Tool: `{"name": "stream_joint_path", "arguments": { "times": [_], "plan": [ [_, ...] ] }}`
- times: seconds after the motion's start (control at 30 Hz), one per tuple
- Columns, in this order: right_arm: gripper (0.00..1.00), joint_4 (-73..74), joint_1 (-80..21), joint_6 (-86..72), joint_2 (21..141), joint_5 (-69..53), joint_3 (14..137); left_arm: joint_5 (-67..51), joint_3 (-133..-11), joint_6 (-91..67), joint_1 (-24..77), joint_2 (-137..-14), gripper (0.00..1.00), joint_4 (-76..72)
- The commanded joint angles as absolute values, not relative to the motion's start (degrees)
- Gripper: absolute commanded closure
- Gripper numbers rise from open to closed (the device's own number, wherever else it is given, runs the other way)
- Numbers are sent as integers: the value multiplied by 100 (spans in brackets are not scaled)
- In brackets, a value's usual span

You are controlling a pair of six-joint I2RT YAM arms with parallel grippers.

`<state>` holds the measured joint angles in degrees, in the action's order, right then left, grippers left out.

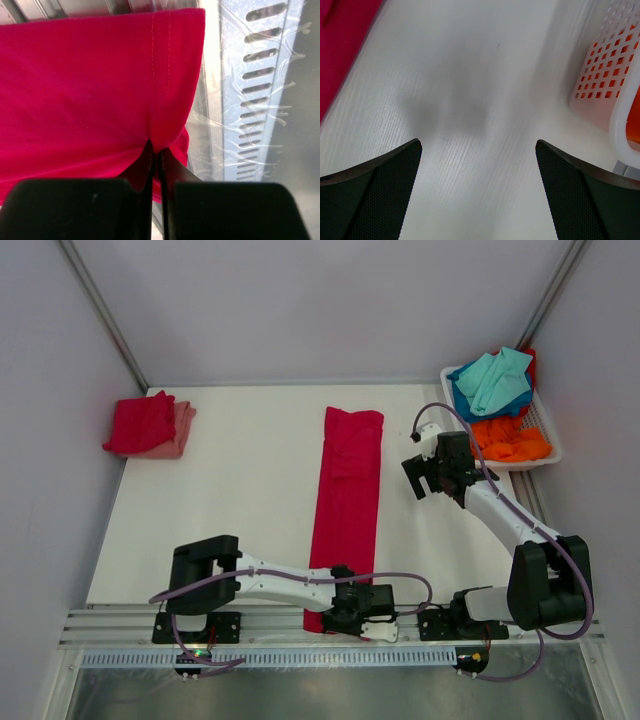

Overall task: Fold and stack the t-shirts
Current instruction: Grab the bottom of the folded rectangular tshirt with left arm

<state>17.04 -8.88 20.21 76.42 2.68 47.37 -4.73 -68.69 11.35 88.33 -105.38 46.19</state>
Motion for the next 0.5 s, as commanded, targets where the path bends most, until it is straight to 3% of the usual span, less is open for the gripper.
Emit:
{"name": "stream_joint_path", "arguments": {
  "times": [0.0,0.2,0.47],
  "plan": [
    [1,1582,-853,1969,7444,202,4860,-826,-7022,1142,8877,-10652,100,4728],
    [1,1591,-844,1960,7453,167,4860,-501,-7268,1265,8859,-10416,100,4921],
    [1,1600,-835,1951,7515,123,4878,-563,-7848,1459,8069,-10108,100,5291]
  ]
}}
